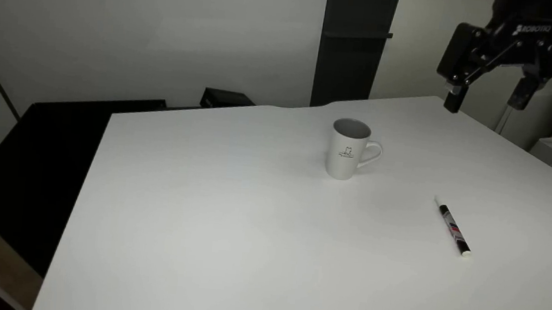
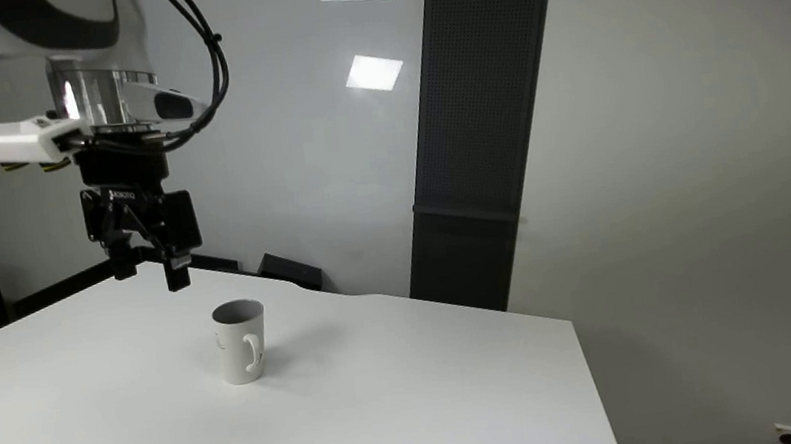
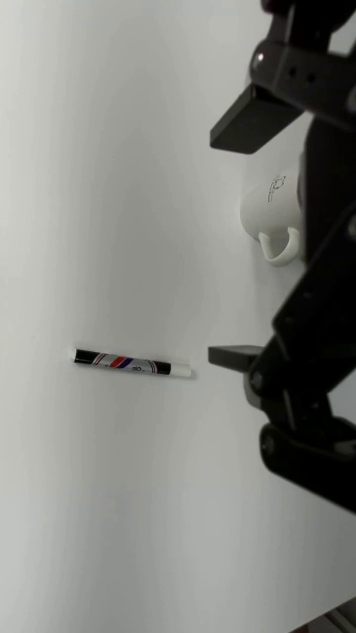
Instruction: Put the marker in the mug
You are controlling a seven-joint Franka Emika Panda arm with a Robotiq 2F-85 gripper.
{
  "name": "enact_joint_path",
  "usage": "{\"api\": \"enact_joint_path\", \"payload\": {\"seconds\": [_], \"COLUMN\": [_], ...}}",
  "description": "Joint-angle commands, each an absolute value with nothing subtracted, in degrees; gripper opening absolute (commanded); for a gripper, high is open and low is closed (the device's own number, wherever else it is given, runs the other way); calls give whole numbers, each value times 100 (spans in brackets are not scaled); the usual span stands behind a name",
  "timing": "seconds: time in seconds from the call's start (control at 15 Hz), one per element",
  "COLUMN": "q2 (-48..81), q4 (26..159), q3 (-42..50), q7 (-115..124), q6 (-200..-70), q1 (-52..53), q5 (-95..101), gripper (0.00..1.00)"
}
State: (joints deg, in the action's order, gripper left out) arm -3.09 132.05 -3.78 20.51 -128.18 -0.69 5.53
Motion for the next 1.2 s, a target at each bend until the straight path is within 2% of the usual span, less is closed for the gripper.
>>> {"api": "enact_joint_path", "payload": {"seconds": [0.0, 0.4, 0.6, 1.13], "q2": [-204, 254, 474, 565], "q4": [13689, 14143, 14126, 14166], "q3": [-173, 273, 363, 426], "q7": [2261, 2178, 1546, 1675], "q6": [-13465, -14392, -14228, -14456], "q1": [-133, -370, -418, -372], "q5": [676, 359, -75, 79], "gripper": [100, 100, 100, 100]}}
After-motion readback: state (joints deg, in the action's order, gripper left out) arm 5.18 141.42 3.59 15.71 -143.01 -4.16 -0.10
